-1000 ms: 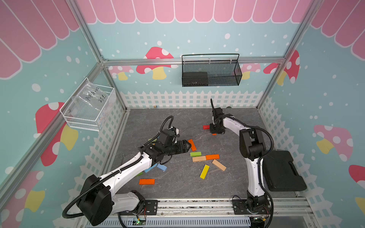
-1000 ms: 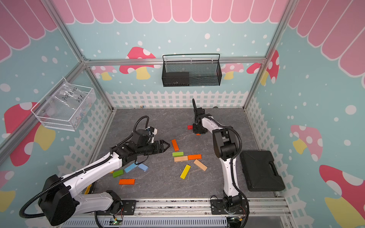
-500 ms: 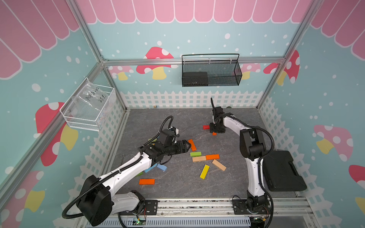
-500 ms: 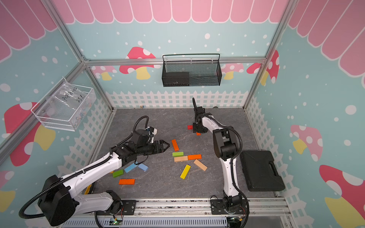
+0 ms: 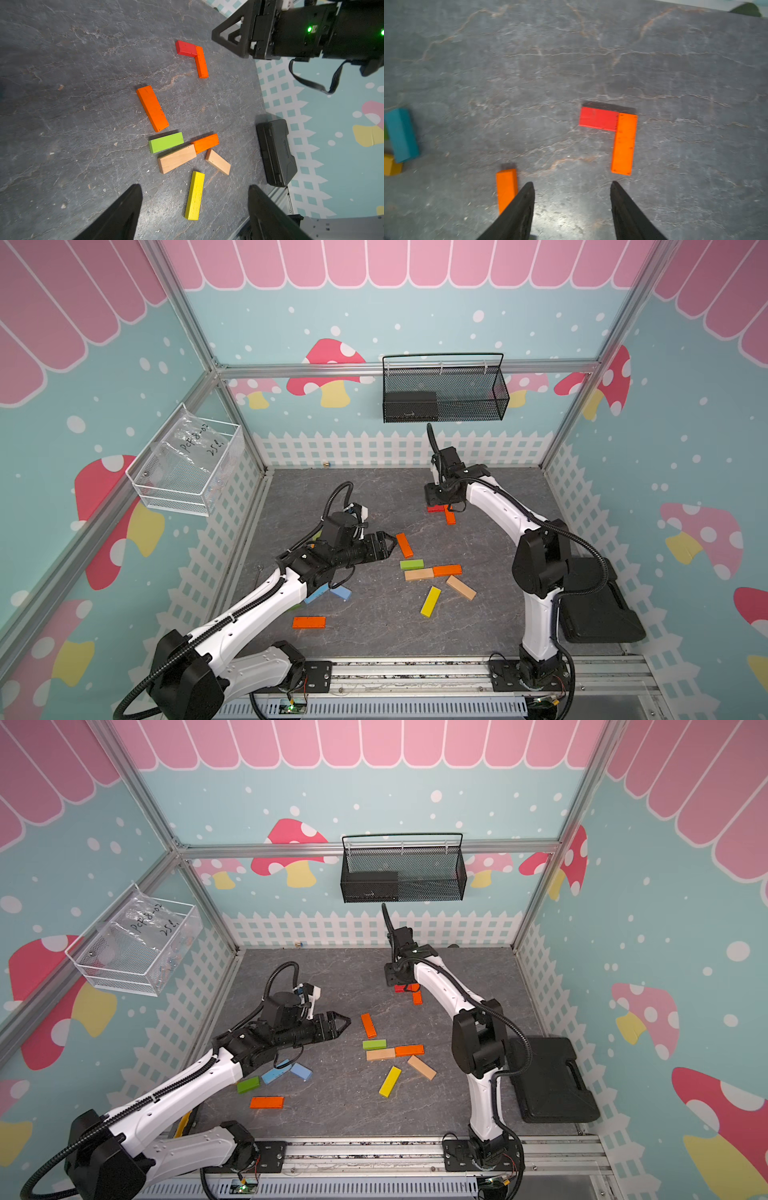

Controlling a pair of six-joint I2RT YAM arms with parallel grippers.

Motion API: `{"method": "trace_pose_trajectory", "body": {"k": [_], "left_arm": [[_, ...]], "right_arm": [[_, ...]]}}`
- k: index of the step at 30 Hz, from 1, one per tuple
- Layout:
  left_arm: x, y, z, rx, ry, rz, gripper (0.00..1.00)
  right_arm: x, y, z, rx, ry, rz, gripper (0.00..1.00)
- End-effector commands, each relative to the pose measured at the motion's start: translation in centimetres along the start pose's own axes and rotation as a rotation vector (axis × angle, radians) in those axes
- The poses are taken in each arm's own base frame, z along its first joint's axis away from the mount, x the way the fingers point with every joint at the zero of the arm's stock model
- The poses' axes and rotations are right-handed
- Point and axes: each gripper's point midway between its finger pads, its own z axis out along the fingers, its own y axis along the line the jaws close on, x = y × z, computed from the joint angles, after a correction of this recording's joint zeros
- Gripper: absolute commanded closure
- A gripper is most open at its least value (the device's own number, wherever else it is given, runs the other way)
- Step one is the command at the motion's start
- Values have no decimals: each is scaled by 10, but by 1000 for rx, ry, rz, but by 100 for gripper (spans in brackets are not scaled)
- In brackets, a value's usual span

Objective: Assemble a giraffe with building blocks
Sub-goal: Assemble the building block at the center of the board, then pick up the building block from the center of the board.

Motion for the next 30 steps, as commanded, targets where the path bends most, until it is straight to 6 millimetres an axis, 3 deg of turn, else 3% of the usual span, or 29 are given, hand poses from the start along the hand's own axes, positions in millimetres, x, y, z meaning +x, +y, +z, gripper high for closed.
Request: {"method": "trace_pose_trajectory", "body": {"k": [1, 6, 13, 30], "left_arm": [[9, 10, -7, -27, 11, -18, 18], [28, 16, -10, -3, 54, -41, 18], [47, 21, -14, 27, 81, -64, 19], [43, 20, -12, 19, 77, -54, 19]], "right_arm": [[34, 24, 7, -7, 87, -30, 40], [64, 64, 21, -46, 140, -84, 39], [95, 92, 48, -86, 214, -114, 37], [139, 96, 84, -78, 304, -115, 41]]}}
